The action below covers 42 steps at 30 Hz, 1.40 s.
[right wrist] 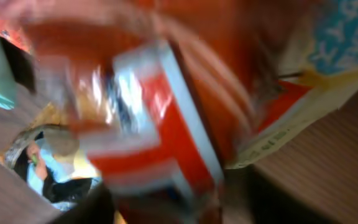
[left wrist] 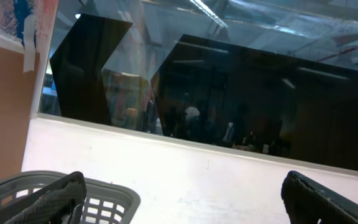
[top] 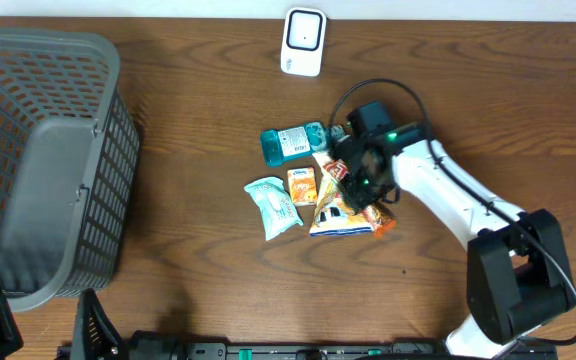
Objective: Scan the item barcode
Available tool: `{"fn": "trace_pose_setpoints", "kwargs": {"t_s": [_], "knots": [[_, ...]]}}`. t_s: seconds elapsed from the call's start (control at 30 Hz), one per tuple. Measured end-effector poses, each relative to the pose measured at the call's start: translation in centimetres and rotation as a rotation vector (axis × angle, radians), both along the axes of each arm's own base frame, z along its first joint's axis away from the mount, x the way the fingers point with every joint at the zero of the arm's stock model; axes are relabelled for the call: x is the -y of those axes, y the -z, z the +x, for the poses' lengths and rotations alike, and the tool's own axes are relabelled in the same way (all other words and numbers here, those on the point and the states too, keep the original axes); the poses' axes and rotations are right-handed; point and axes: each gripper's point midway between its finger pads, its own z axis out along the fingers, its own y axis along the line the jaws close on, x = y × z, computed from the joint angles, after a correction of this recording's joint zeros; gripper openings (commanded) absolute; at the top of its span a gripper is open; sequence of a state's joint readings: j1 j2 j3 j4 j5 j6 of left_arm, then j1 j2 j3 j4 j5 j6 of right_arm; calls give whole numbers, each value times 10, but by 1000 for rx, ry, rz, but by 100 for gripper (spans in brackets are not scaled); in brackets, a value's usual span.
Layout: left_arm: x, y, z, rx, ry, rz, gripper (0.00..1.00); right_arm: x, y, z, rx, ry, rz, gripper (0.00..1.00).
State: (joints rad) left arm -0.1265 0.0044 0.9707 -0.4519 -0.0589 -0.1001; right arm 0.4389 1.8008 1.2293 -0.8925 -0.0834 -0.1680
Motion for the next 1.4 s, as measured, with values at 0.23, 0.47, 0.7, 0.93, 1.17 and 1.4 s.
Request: {"fn": "trace_pose_setpoints", "kwargs": {"t_s": [0.23, 0.47, 0.7, 0.93, 1.17, 1.4], "knots": [[0, -1, 0, 3, 0, -1, 98, 12, 2, -13, -37, 47, -83, 81], [0, -1, 0, 4, 0, 0, 98, 25, 5, -9, -8, 68, -152, 85], [0, -1, 0, 4, 0, 0, 98, 34, -18, -18, 6, 135, -165, 99], [0, -1, -1, 5, 0, -1, 98, 59, -52, -41, 50, 262, -210, 99], [0, -1, -1, 6, 0, -1, 98, 84, 21, -69, 19, 288, -300, 99], [0, -1, -1, 6, 0, -1, 98, 99, 39, -77, 58, 307, -342, 99]]}}
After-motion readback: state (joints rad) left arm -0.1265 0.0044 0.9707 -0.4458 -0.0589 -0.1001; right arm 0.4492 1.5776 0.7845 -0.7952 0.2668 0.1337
